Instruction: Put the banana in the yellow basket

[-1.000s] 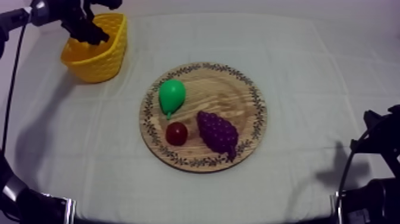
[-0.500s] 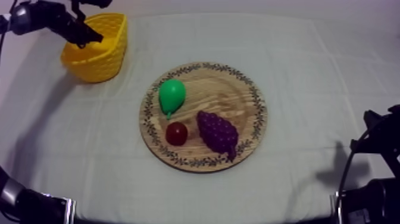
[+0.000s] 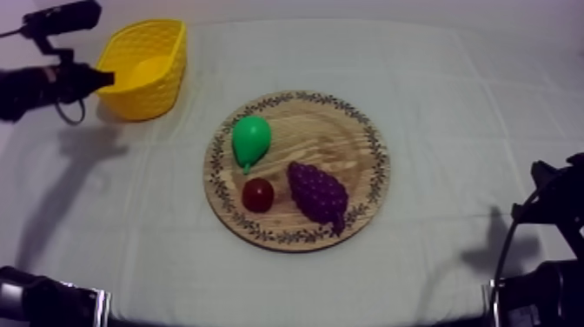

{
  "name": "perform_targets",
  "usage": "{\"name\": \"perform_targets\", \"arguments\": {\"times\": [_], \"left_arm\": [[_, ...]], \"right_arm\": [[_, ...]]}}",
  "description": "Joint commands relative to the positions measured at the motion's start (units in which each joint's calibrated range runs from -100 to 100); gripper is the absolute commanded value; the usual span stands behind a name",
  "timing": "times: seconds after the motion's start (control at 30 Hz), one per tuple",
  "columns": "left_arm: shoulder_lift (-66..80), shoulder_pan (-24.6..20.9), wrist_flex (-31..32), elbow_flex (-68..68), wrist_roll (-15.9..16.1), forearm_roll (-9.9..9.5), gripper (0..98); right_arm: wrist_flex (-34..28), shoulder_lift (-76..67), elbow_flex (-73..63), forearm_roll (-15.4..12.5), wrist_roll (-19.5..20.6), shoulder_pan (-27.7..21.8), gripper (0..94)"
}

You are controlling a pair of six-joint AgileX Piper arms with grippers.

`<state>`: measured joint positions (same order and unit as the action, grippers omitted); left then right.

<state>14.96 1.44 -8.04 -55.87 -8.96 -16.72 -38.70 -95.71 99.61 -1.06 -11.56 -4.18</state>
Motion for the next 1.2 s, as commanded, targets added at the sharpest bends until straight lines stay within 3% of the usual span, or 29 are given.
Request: {"name": "perform_targets", "arguments": {"times": [0.0,0.1,0.27,0.4,0.5,0.7,0.93,1.0,1.17], "left_arm": [[15.09,-0.20,2.59,-17.46,-2.14,-0.04,0.9],[24.69,0.02,2.39,-24.64,-4.08,-0.05,0.9],[42.03,1.05,-3.79,-33.80,-6.44,0.74,0.7],[56.55,1.30,-13.62,-38.00,-0.20,7.27,0.4],[66.01,0.96,-21.28,-39.21,3.54,10.33,0.2],[78.88,0.57,-29.61,-41.48,7.70,13.12,0.3],[84.28,-0.13,-31.99,-41.62,10.52,14.73,0.2],[84.56,0.23,-32.30,-41.57,9.10,14.81,0.2],[84.96,1.44,-27.07,-43.18,0.08,14.74,0.2]], "right_arm": [[-0.01,-0.05,0.05,0.01,0.01,-0.03,0.4],[-0.01,-0.05,0.05,0.01,-0.02,-0.03,0.4],[-0.01,-0.05,0.05,0.01,0.00,-0.03,0.4],[-0.01,-0.05,0.05,0.01,0.01,-0.03,0.4],[-0.01,-0.05,0.05,0.01,0.01,-0.03,0.4],[-0.01,-0.05,0.05,0.01,0.01,-0.03,0.4],[-0.01,-0.05,0.05,0.01,0.01,-0.03,0.4],[-0.01,-0.05,0.05,0.01,0.01,-0.03,0.4],[-0.01,-0.05,0.05,0.01,0.01,-0.03,0.4]]}}
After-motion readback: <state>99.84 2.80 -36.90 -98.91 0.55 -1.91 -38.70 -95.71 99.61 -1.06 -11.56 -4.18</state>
